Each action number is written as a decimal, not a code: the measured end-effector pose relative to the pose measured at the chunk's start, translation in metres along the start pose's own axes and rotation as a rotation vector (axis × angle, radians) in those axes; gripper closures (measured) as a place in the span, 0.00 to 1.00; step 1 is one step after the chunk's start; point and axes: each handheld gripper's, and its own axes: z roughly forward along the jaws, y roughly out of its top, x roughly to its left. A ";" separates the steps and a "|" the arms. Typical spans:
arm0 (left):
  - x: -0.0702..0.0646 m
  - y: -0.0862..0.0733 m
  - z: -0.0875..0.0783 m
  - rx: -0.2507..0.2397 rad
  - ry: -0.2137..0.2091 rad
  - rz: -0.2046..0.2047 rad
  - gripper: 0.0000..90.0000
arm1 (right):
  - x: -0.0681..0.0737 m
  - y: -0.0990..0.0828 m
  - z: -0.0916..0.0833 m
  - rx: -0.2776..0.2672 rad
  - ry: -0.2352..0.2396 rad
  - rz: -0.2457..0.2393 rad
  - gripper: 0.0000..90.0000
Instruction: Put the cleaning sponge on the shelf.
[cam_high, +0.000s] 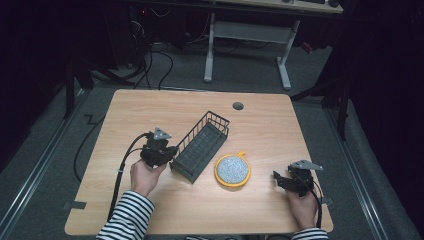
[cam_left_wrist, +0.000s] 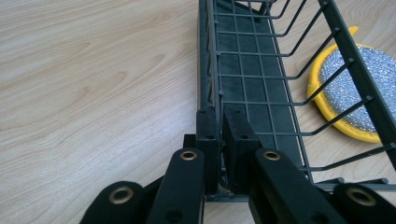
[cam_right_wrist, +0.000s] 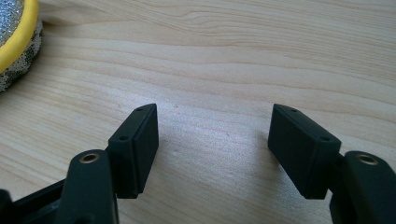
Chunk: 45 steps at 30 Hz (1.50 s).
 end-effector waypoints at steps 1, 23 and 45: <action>0.001 -0.002 0.000 -0.012 -0.008 -0.013 0.95 | 0.000 0.000 0.000 0.000 0.000 0.000 0.37; 0.019 -0.013 -0.036 -0.154 0.035 -0.099 0.50 | 0.000 0.000 0.000 0.000 -0.001 -0.001 0.37; 0.049 -0.072 -0.057 -0.158 0.096 -0.222 0.47 | 0.000 0.000 0.000 0.001 -0.002 -0.002 0.38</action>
